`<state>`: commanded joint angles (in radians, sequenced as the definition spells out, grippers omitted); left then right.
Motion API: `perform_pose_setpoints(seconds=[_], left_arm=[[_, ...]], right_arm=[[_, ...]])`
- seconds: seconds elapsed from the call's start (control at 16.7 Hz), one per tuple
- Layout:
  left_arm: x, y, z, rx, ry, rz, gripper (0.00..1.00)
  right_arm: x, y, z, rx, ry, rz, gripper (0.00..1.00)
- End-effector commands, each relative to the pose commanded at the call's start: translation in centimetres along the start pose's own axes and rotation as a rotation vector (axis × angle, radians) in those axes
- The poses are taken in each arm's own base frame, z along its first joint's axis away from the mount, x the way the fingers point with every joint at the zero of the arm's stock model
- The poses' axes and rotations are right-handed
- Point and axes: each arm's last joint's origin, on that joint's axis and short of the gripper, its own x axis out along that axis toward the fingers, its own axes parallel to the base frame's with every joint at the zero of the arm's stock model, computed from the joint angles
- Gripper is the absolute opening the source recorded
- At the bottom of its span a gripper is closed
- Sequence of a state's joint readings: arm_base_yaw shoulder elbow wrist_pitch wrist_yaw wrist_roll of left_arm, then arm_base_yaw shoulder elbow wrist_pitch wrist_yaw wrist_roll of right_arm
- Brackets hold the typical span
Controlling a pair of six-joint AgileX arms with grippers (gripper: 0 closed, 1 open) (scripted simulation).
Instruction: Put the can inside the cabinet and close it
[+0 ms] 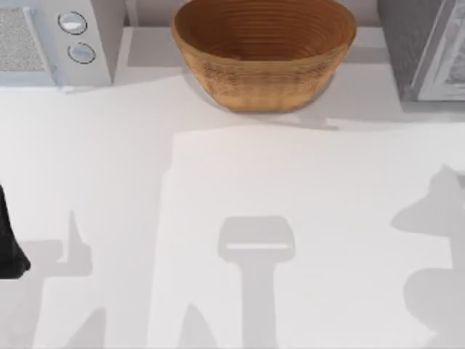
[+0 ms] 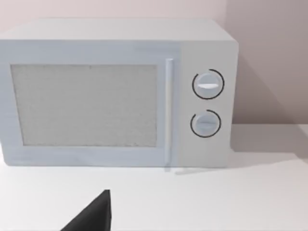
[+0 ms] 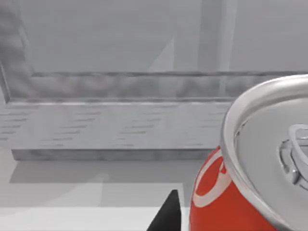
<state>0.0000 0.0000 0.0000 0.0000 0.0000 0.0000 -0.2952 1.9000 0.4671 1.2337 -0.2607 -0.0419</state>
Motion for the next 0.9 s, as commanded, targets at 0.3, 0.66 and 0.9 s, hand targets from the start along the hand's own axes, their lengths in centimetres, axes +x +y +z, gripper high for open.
perform_pose_setpoints(seconds=[0.3,0.66,0.9], left_arm=[[0.0,0.0,0.0,0.0,0.0,0.0,1.0],[0.0,0.0,0.0,0.0,0.0,0.0,1.0],[0.0,0.0,0.0,0.0,0.0,0.0,1.0]], right_arm=[[-1.4,0.1,5.1,0.0,0.0,0.0,0.0],[-3.2,0.4,8.5,0.001,0.0,0.0,0.0],[-3.2,0.4,8.3,0.004,0.004,0.0,0.0]])
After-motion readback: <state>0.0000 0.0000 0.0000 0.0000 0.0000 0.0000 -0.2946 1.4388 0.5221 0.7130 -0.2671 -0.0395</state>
